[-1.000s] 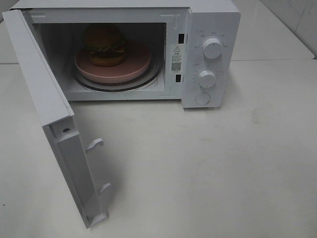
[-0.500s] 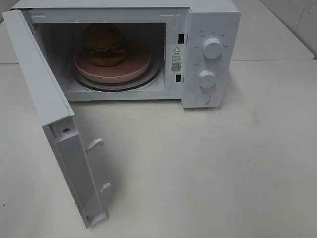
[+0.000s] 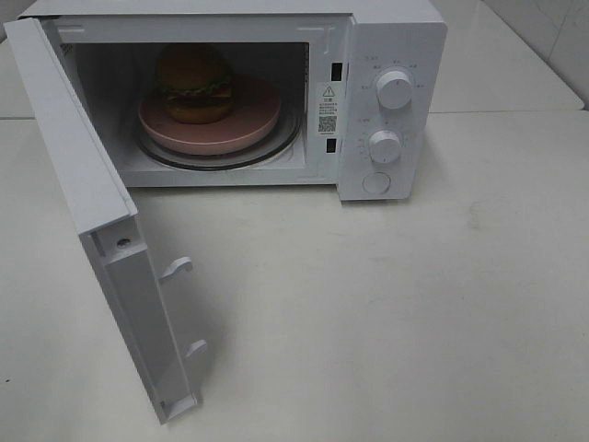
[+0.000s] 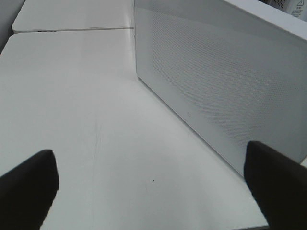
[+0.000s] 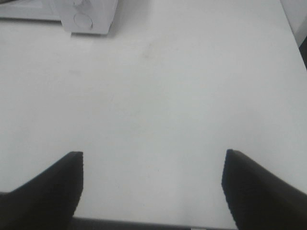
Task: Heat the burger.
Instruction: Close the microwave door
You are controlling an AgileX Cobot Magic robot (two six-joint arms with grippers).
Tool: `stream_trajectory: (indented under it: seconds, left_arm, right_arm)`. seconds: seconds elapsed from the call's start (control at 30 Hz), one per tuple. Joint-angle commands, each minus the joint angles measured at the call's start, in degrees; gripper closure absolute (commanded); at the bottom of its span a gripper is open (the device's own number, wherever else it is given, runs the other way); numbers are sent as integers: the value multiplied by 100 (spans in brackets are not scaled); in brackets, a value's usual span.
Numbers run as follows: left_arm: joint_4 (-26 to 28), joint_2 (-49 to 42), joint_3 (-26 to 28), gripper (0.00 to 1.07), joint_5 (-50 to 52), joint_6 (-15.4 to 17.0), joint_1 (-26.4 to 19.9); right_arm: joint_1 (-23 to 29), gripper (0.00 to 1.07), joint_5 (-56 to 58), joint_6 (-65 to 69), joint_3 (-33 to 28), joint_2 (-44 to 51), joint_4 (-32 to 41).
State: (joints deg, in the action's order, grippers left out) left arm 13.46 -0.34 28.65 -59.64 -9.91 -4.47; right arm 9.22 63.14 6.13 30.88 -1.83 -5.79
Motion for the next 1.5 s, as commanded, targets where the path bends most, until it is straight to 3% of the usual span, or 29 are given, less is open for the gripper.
stream_trajectory:
  seconds: [0.03, 1.5]
  left_arm:
    - [34, -103, -11, 6, 11, -17, 6]
    - [40, -109, -11, 6, 11, -17, 6]
  right_arm:
    - [-286, 31, -372, -11, -166, 372, 160]
    - [-309, 31, -372, -46, -178, 361, 183]
